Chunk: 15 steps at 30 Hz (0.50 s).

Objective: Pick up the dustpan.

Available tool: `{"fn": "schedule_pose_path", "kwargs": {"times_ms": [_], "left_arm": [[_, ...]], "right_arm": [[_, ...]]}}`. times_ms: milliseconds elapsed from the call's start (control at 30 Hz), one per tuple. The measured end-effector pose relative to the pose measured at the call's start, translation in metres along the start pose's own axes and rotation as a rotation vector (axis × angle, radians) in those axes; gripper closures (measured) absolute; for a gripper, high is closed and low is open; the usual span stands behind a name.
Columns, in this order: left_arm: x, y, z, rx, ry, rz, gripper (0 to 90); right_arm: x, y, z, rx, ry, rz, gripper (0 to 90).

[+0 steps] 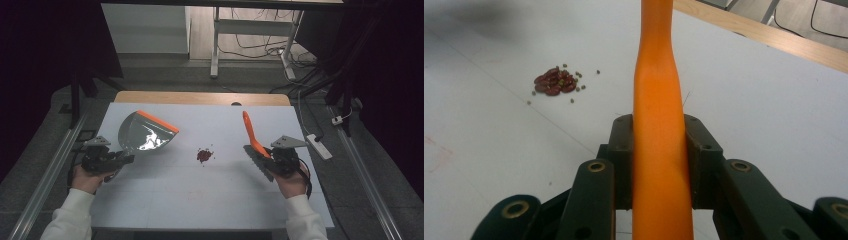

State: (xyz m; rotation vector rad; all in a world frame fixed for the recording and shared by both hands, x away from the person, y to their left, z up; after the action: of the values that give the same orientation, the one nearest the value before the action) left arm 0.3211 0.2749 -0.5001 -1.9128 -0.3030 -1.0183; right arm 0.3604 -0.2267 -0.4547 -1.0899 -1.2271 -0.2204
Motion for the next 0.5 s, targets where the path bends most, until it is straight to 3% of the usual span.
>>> {"fn": "schedule_pose_path", "kwargs": {"times_ms": [167,300,500], "left_arm": [[0.002,0.0,-0.004,-0.013,0.011,-0.007,61.8],[-0.001,-0.002,-0.011,-0.021,0.034,-0.009,61.8],[-0.002,0.0,-0.02,-0.031,0.074,0.016,61.7]], "right_arm": [[0.016,0.006,0.001,0.005,0.007,-0.037,70.5],[0.015,0.007,-0.001,0.016,0.02,-0.056,70.5],[0.016,0.01,0.0,0.021,-0.002,-0.058,70.5]]}}
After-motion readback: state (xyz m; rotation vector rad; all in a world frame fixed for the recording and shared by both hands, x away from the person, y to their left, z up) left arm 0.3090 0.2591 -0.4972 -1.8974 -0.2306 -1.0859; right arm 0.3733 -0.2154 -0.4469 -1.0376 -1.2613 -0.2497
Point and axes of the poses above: each handheld gripper's, and its own axes: y roughly forward along the jaws, x roughly out of its top, z roughly to its left, the point moved 3 cm from there along y, roughly forward along the jaws, and after that the axes turned 3 degrees about -z, right-handed, at the moved point
